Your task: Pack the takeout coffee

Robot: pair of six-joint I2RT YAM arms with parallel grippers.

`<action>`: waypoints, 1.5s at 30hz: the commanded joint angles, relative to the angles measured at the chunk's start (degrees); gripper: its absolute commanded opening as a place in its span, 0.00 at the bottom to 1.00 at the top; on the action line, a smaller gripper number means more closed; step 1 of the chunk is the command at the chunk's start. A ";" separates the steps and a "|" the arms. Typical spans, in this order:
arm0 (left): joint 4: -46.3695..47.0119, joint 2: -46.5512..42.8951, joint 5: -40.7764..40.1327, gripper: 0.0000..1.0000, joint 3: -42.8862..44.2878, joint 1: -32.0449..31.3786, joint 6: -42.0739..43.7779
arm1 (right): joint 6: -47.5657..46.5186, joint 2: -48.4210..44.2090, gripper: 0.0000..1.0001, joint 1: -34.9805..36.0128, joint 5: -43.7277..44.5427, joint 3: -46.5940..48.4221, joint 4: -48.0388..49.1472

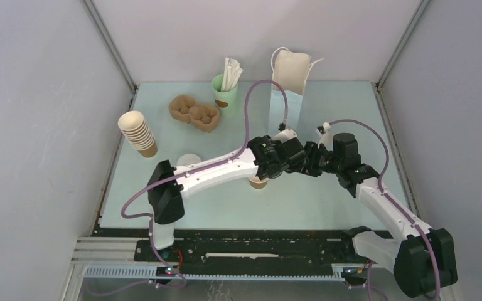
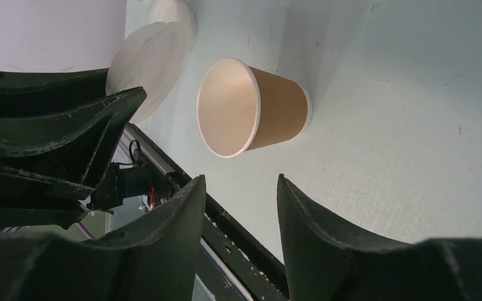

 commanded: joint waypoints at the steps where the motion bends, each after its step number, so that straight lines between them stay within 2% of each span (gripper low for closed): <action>1: 0.88 0.49 -2.25 0.29 2.52 -0.40 0.94 | 4.84 1.90 0.54 -0.35 -3.52 -1.56 7.11; 13: 2.47 2.24 -0.38 0.31 0.72 -0.92 0.14 | 12.86 9.73 0.54 0.54 -6.42 -4.15 17.83; 18: 2.82 3.00 0.89 0.31 1.06 -1.17 -0.11 | 16.19 13.34 0.48 1.99 -7.51 -5.11 21.91; 26: 2.15 3.85 0.28 0.33 0.96 -2.07 -0.36 | 20.49 17.97 0.46 4.88 -7.82 -5.81 28.65; 35: 2.19 3.75 0.30 0.37 -0.46 -2.29 -0.32 | 21.72 19.83 0.44 6.64 -6.59 -6.08 30.79; 45: 3.36 4.19 4.30 0.39 0.30 -2.33 -0.99 | 21.39 19.07 0.41 6.55 -4.90 -6.94 30.61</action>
